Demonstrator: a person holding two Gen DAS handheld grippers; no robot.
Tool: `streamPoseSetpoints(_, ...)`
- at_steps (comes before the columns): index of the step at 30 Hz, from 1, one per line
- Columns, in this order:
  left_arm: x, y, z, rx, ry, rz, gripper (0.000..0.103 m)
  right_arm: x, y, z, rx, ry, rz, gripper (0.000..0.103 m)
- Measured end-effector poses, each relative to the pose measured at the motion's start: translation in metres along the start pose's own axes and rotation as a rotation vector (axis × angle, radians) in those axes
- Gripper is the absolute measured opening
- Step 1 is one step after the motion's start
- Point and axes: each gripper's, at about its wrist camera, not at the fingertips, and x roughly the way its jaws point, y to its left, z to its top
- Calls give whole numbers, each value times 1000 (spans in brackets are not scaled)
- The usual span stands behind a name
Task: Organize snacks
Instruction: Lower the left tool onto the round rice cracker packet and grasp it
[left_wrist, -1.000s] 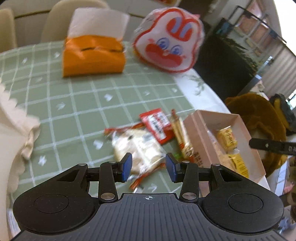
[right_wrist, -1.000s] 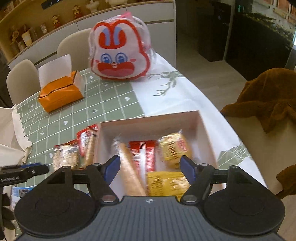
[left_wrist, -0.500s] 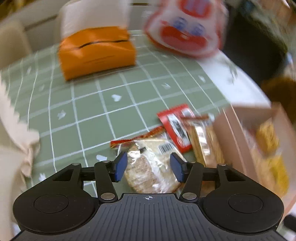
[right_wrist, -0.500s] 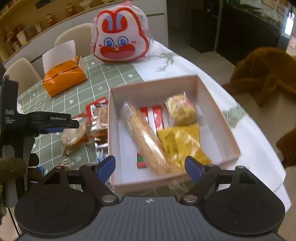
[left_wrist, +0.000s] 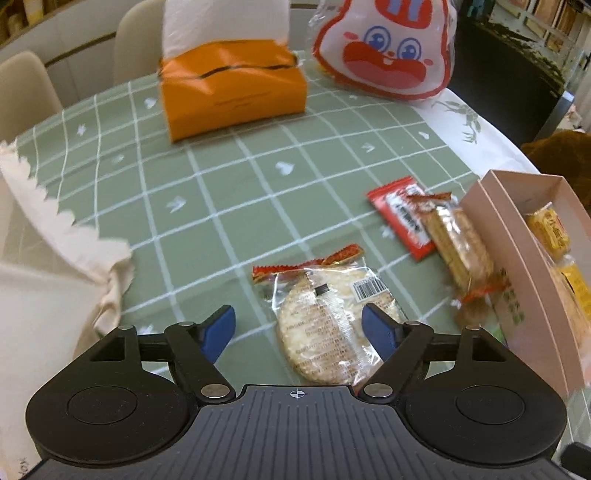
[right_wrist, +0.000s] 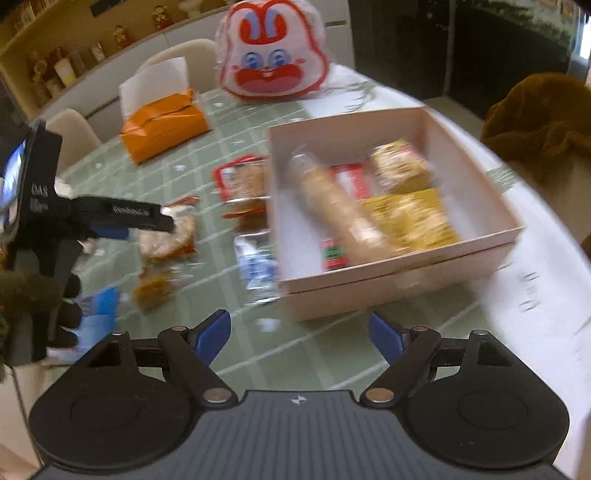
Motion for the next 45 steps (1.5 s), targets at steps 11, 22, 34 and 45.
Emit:
streamPoseSetpoints(11, -14, 63, -13, -138, 22, -67, 77, 72, 112, -1, -120, 44, 134, 83)
streamPoseSetpoints(22, -8, 18, -10, 37, 9, -159, 74, 71, 97, -25, -215, 47, 5, 58)
streamPoseSetpoints(34, 9, -55, -4, 23, -9, -85, 80, 34, 14, -48, -105, 47, -80, 84)
streamPoseSetpoints(45, 13, -74, -9, 64, -54, -67, 60, 36, 9, -63, -194, 23, -98, 103)
